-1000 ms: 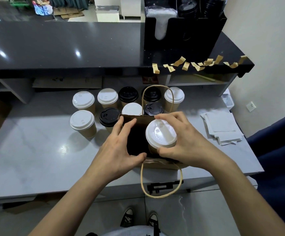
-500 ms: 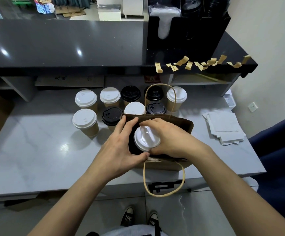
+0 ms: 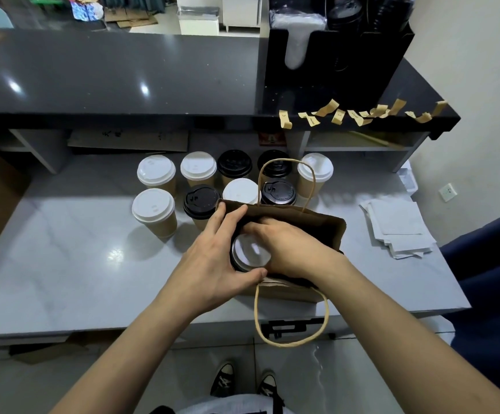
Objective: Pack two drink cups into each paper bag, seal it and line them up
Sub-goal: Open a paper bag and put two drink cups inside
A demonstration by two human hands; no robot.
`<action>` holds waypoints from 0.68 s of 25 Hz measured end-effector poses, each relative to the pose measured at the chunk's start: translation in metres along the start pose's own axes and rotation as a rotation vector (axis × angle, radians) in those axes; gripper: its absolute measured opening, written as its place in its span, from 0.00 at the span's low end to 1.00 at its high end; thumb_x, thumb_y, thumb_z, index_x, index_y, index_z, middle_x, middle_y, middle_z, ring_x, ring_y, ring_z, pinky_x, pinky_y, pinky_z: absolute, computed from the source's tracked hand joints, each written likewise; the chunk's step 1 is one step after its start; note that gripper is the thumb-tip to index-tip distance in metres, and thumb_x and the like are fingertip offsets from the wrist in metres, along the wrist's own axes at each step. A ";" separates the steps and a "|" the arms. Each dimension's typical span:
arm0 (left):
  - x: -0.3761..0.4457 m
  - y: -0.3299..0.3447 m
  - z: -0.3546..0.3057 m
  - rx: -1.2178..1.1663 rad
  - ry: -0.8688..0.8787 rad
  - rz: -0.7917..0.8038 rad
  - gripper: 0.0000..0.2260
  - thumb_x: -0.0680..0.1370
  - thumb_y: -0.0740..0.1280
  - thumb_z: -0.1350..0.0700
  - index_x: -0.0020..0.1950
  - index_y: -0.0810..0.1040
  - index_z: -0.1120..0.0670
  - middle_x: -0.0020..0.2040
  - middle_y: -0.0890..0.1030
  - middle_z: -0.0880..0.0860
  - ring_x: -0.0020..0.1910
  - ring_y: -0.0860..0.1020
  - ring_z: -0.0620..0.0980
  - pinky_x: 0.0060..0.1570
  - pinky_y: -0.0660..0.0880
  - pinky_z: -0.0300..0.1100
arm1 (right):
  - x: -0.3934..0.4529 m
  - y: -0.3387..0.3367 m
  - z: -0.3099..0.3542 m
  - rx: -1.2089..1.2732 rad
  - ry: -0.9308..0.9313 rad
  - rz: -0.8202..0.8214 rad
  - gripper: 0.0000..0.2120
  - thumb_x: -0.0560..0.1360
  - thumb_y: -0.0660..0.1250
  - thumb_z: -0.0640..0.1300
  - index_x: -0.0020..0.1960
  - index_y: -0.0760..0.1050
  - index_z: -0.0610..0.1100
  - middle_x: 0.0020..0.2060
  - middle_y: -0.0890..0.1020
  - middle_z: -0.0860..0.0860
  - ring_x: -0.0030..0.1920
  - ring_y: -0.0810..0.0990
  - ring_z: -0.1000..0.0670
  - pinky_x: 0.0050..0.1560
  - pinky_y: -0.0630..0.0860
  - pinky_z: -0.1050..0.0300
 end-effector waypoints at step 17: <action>0.004 0.000 0.000 0.007 -0.013 -0.002 0.47 0.62 0.70 0.31 0.77 0.50 0.31 0.83 0.49 0.48 0.79 0.60 0.52 0.68 0.62 0.39 | 0.003 0.009 -0.001 0.029 0.010 0.106 0.40 0.72 0.76 0.47 0.79 0.61 0.55 0.71 0.70 0.50 0.72 0.69 0.46 0.68 0.68 0.55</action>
Point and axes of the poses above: each hand's wrist, its own x-axis towards the middle knuckle, its own y-axis out of the palm, z = x × y, the point moved 10 cm from there along x, towards the middle knuckle
